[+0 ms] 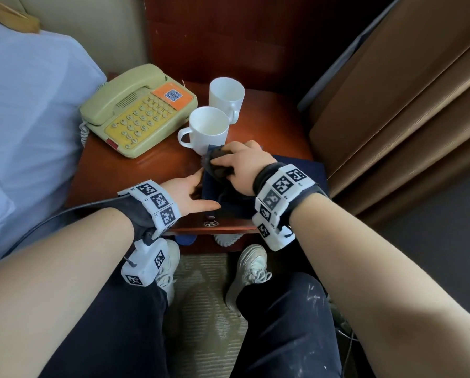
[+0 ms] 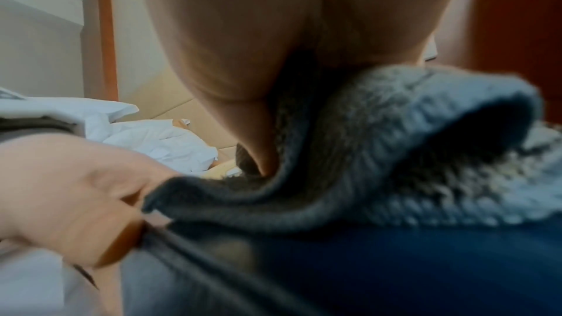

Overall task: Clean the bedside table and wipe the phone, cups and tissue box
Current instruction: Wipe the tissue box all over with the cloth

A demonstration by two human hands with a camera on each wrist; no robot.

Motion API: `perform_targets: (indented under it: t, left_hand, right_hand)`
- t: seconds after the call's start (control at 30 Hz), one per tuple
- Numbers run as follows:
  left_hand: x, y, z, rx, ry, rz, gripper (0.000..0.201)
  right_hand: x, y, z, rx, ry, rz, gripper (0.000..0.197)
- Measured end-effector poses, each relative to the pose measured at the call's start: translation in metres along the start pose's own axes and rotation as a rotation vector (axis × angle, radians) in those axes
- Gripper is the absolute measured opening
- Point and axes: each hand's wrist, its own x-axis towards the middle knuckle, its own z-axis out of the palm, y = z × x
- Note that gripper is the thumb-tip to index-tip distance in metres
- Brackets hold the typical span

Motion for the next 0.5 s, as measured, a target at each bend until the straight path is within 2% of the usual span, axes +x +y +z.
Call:
perform_targets:
  t: [0.1, 0.27, 0.4, 0.5]
  left_hand:
    - [-0.002, 0.004, -0.001, 0.017, -0.007, -0.010, 0.084]
    - [-0.006, 0.009, -0.002, 0.017, -0.005, -0.018, 0.082]
    - [-0.005, 0.017, 0.000, 0.064, 0.038, -0.043, 0.067]
    - [-0.003, 0.021, -0.003, 0.049, 0.022, -0.064, 0.065]
  right_hand:
    - [0.005, 0.001, -0.005, -0.044, -0.039, -0.012, 0.061]
    - [0.011, 0.001, -0.010, -0.061, -0.035, 0.110, 0.060]
    - [0.012, 0.004, -0.010, -0.087, -0.104, 0.016, 0.063]
    - [0.006, 0.029, -0.009, -0.055, -0.090, 0.064, 0.062]
